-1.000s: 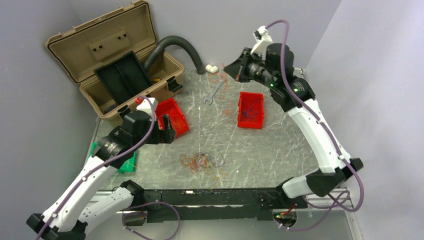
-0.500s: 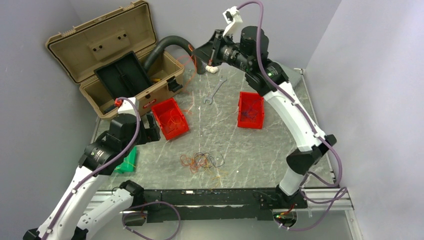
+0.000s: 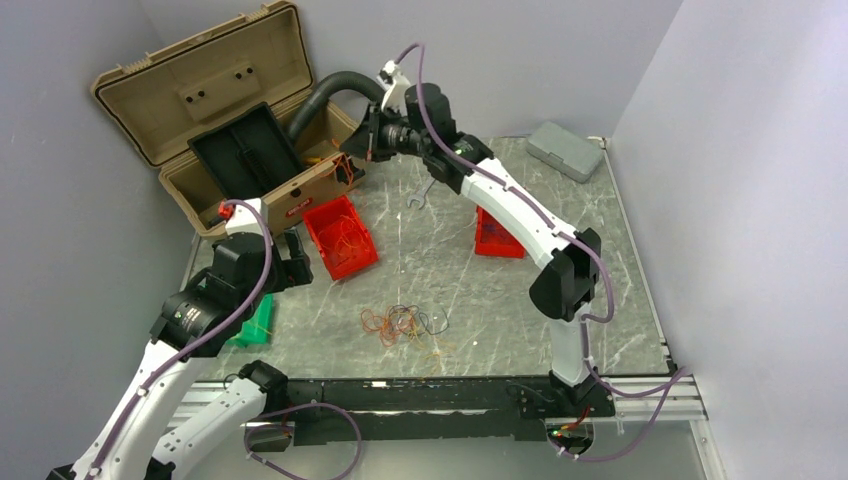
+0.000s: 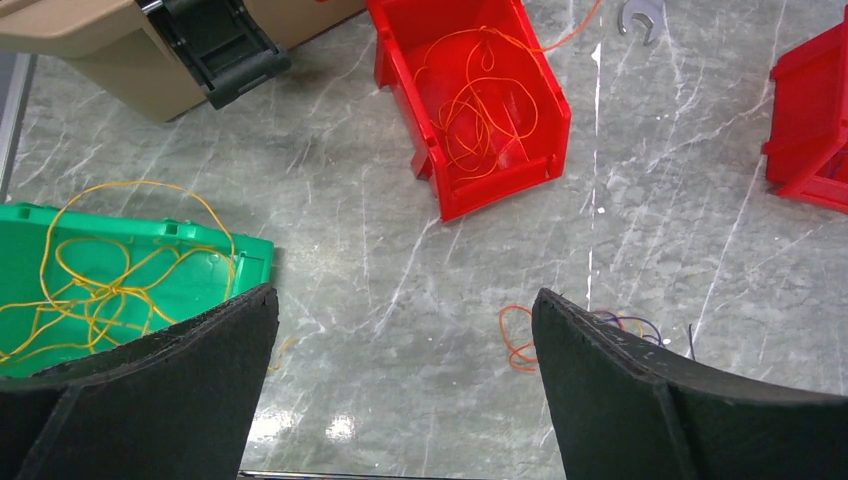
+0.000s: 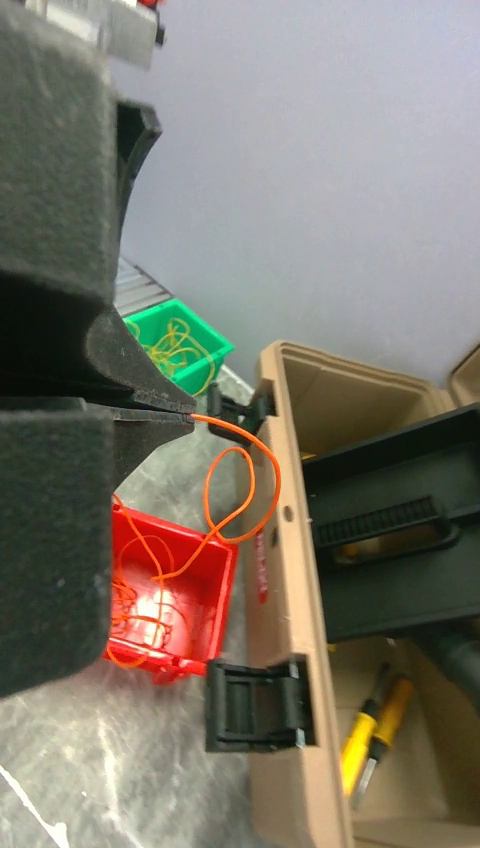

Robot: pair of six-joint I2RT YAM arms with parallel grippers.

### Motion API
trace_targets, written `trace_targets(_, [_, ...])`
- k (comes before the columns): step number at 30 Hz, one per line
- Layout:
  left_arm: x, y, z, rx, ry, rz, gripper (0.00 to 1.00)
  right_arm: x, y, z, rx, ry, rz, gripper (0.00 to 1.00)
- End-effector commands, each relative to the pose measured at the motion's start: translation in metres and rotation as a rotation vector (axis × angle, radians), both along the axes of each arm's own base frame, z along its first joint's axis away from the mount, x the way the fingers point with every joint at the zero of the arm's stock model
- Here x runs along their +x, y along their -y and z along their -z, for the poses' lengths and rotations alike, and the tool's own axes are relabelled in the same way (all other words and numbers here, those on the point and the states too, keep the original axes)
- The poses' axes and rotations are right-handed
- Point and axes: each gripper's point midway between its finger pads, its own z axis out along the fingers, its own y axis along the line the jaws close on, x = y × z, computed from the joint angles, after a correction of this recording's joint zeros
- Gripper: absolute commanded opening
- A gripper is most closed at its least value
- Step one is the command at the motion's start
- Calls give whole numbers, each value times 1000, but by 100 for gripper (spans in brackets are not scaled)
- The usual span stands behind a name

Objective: Untangle the cables
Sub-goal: Place the cable in the bin.

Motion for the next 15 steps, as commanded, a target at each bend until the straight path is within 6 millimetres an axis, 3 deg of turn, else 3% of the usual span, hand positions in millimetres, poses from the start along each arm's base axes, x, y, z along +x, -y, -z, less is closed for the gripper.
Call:
trace_targets(1, [1, -6, -6, -4, 25, -33, 99, -8, -13, 10, 19, 30, -28, 0])
trace_targets(8, [2, -6, 2, 15, 9, -25, 99, -38, -32, 69, -81, -1, -75, 0])
trace_targets(15, [2, -4, 12, 25, -13, -18, 99, -38, -46, 124, -188, -30, -74, 0])
